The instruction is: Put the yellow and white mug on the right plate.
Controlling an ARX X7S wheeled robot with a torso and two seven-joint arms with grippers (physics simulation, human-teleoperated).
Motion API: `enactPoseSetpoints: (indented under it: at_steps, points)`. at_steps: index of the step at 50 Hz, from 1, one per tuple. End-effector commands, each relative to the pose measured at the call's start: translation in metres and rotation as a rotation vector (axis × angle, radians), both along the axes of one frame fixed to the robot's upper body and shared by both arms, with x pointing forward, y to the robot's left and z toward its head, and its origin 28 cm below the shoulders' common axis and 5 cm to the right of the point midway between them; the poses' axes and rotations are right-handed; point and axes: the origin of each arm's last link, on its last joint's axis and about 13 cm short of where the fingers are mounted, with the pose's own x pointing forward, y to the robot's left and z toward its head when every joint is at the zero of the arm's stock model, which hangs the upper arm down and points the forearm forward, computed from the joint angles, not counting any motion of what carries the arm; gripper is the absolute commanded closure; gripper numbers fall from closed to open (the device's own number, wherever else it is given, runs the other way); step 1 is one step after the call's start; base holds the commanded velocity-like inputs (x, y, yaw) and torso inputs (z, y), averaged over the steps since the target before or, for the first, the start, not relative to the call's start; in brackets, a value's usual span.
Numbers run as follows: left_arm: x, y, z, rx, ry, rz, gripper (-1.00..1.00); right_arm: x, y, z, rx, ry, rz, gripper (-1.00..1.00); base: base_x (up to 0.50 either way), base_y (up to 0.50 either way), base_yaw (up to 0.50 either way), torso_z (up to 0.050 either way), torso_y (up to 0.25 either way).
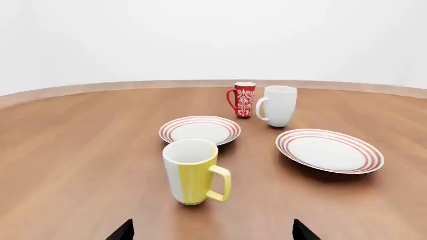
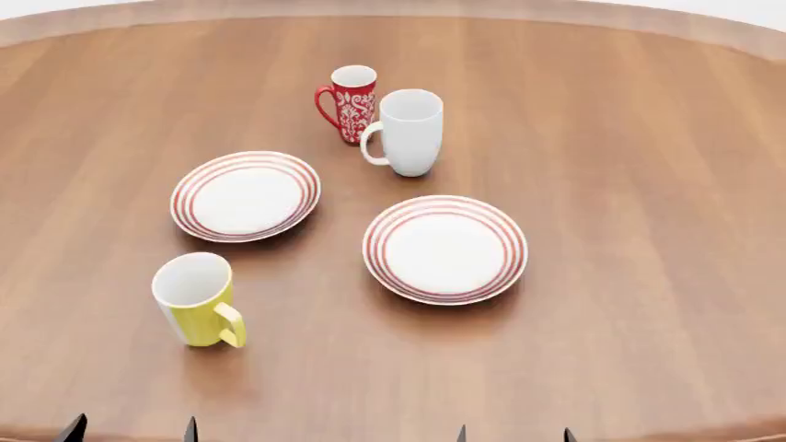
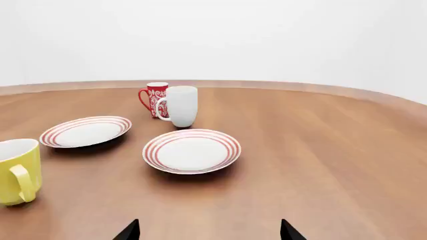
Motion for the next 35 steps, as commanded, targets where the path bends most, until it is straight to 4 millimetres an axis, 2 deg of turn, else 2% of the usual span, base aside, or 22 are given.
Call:
enactPoseSetpoints:
  at_steps: [1, 32, 35]
  points:
    - [0.0, 0.0, -0.0003, 0.002, 0.003, 0.001, -1.0, -0.0002, 0.0003, 0.0, -0.001, 0.002, 0.001, -1.0, 0.0, 0.0, 0.0, 0.0, 0.0]
    - [-0.001, -0.0011, -0.0015, 0.02, 0.013, 0.004, -1.0, -0.0016, 0.0013, 0.0003, 0.001, 0.009, 0.009, -1.0, 0.0, 0.0, 0.0, 0.0, 0.0]
    - [-0.001, -0.0002, 0.0074, 0.001, -0.078, 0.03, -1.0, -0.0009, 0.0009, 0.0058, -0.001, -0.078, 0.0, -1.0, 0.0, 0.0, 0.0, 0.0, 0.0]
